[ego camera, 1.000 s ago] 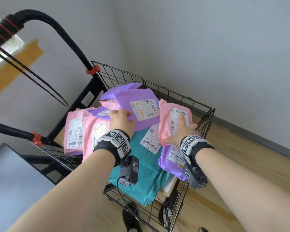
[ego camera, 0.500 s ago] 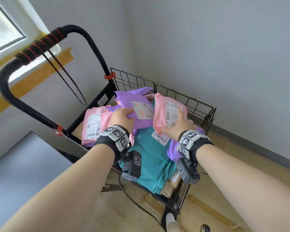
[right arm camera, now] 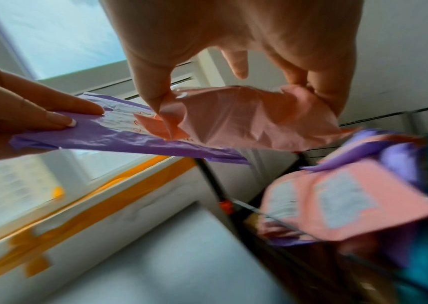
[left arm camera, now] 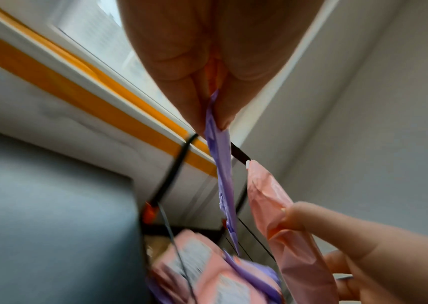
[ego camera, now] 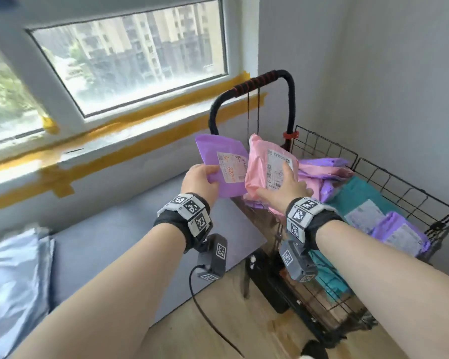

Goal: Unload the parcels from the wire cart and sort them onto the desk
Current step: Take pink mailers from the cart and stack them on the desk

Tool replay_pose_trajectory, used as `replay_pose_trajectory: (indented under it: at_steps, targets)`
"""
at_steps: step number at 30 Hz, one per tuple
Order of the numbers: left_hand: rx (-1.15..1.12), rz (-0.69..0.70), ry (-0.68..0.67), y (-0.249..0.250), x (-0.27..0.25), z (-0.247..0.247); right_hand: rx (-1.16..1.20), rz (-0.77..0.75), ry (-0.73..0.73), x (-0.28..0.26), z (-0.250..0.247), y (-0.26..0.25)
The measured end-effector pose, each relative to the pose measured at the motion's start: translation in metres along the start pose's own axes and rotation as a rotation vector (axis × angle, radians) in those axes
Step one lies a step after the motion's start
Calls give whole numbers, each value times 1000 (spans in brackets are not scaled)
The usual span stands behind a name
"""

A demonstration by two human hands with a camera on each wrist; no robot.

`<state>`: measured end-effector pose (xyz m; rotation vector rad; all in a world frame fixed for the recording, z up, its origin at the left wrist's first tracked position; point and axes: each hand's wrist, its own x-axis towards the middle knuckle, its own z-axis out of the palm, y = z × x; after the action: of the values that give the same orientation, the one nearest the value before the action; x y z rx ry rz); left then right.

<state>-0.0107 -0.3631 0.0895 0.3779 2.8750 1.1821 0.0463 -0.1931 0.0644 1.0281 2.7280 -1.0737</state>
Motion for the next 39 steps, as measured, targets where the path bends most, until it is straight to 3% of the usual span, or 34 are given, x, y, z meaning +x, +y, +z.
replay_pose_trajectory:
  at_steps: [9, 17, 23, 33, 39]
  targets:
    - [-9, -274, 330, -112, -51, -128, -154, -330, -213, -54, 95, -137]
    - [26, -535, 596, -175, -94, -200, -229, -578, -428, -84, 176, -223]
    - [-5, -686, 771, -212, -123, -228, -254, -679, -569, -102, 231, -258]
    - [-140, -861, 933, -299, -167, -280, -295, -763, -665, -157, 307, -304]
    - [-195, -919, 823, -376, -181, -317, -292, -787, -649, -204, 371, -341]
